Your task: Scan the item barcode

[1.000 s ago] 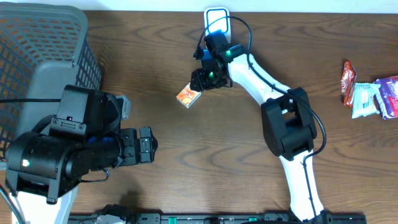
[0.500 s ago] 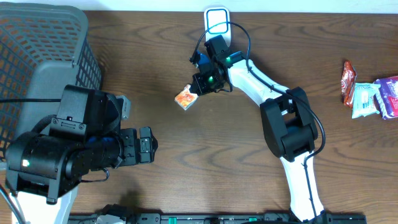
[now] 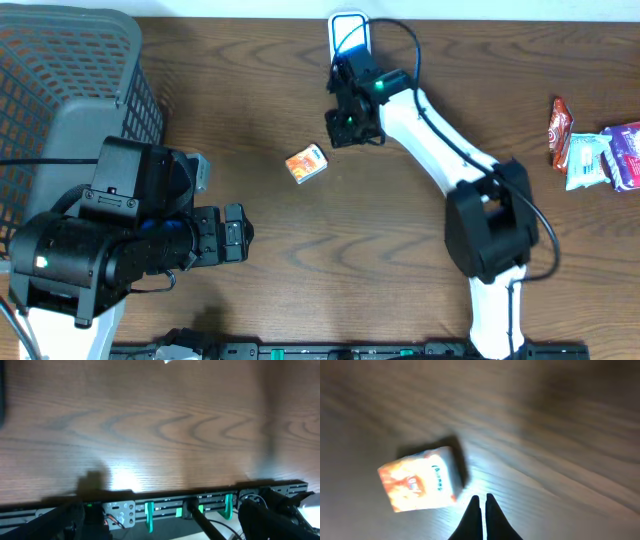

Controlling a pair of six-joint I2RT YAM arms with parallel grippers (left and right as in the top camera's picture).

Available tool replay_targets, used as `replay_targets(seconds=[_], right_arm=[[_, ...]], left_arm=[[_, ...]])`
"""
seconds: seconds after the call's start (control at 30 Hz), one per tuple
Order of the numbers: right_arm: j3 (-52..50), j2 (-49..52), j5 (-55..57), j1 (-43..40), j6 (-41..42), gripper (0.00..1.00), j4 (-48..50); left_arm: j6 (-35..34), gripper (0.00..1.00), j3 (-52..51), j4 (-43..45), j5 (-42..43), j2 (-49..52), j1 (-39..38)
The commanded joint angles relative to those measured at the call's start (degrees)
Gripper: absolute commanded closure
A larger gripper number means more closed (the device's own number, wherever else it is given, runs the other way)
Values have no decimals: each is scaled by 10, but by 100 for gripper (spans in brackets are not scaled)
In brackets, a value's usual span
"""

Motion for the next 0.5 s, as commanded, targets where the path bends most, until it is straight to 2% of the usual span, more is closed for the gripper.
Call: replay_targets(seconds=[0.0, 0.1, 0.2, 0.4, 0.47], right_arm=[[2, -21, 167, 29, 70, 99, -7], [1, -17, 153, 38, 70, 99, 5], [0, -14, 102, 43, 57, 88, 26], [-1, -10, -38, 43, -25, 46, 62], [-3, -10, -53, 43, -32, 37, 69]], left_arm=[[1, 2, 4, -11, -4, 0, 2], [1, 2, 4, -11, -4, 0, 2], [1, 2, 4, -11, -4, 0, 2], [1, 2, 4, -11, -4, 0, 2], [1, 2, 4, -11, -4, 0, 2]])
